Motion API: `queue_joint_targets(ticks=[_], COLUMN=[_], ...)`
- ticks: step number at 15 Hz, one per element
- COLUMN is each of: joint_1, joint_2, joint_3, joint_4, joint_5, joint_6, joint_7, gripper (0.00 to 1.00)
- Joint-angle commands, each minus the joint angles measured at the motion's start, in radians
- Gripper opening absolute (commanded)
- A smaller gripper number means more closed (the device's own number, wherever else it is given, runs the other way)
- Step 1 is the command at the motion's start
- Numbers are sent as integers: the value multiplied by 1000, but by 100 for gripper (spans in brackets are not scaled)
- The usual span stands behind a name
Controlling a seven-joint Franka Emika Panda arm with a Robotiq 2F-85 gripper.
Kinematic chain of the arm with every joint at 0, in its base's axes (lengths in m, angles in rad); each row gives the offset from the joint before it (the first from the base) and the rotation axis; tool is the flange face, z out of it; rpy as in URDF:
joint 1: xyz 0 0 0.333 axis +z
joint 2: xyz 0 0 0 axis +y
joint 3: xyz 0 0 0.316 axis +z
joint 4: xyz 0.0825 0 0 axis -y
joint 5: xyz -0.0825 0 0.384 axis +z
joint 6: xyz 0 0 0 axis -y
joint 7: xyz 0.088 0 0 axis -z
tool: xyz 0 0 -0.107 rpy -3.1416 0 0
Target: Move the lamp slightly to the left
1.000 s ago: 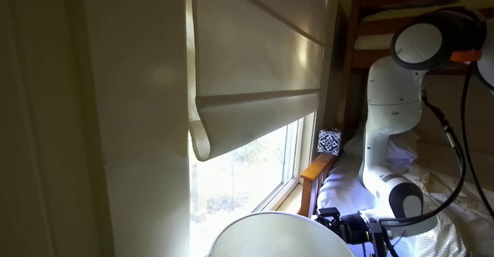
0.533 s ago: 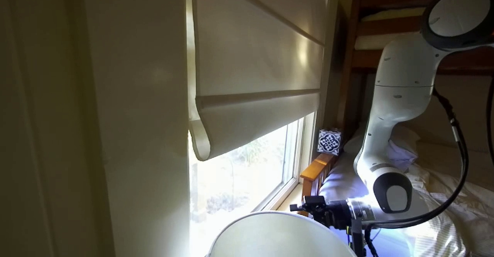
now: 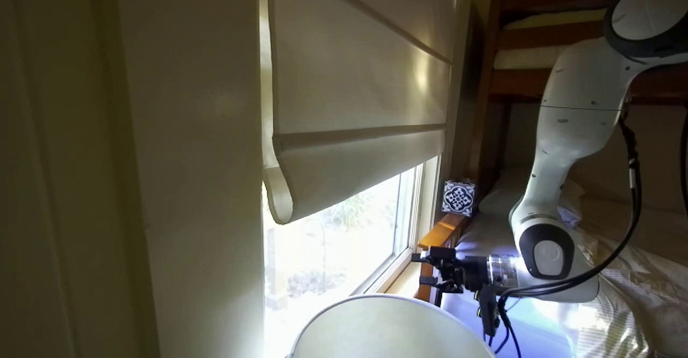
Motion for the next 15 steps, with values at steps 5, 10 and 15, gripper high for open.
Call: queue_joint_targets(ticks=[5,10,15], joint_1=[-60,-59,77], joint_2=[-6,-17,-132], joint_3=[40,41,-62], joint_4=[-3,-3,-16], joint_5=[-2,-2,-21], joint_6=[39,80,329], joint_7=[17,-14,-117], gripper=[100,100,100])
